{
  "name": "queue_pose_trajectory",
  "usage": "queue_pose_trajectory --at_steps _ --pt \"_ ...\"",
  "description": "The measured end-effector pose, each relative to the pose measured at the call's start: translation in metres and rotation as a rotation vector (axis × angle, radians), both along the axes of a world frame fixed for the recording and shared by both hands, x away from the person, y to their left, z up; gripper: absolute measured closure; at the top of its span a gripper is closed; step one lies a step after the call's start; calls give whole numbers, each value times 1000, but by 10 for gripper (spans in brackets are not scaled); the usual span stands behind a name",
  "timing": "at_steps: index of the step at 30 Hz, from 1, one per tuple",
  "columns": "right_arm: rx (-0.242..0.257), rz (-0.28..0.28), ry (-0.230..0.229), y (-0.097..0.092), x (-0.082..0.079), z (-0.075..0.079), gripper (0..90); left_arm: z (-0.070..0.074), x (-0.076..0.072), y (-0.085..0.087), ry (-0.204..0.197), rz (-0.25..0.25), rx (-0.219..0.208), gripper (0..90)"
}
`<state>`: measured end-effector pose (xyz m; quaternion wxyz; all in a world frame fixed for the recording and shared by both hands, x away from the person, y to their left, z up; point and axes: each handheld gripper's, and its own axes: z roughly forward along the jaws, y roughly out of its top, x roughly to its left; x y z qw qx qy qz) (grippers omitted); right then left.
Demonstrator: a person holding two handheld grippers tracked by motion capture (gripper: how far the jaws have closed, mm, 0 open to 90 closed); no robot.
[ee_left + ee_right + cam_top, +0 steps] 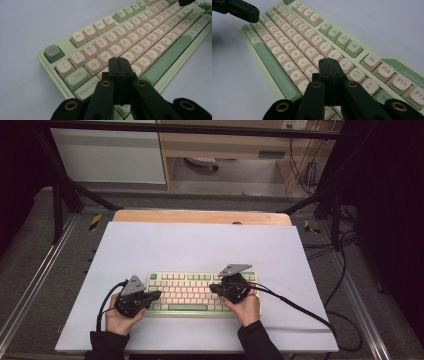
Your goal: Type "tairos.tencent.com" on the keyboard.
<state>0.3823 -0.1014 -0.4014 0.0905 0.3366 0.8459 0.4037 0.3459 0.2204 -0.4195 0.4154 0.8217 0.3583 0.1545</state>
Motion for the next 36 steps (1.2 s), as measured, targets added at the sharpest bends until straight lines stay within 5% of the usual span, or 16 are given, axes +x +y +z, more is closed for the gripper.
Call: queue_pose_trajectory --at_steps 16,36 --pt "13 -3 16 -22 -10 -1 900 3 -1 -3 -3 -4 0 900" --pt "26 -18 25 -49 -23 -11 900 4 13 -27 7 1 45 900"
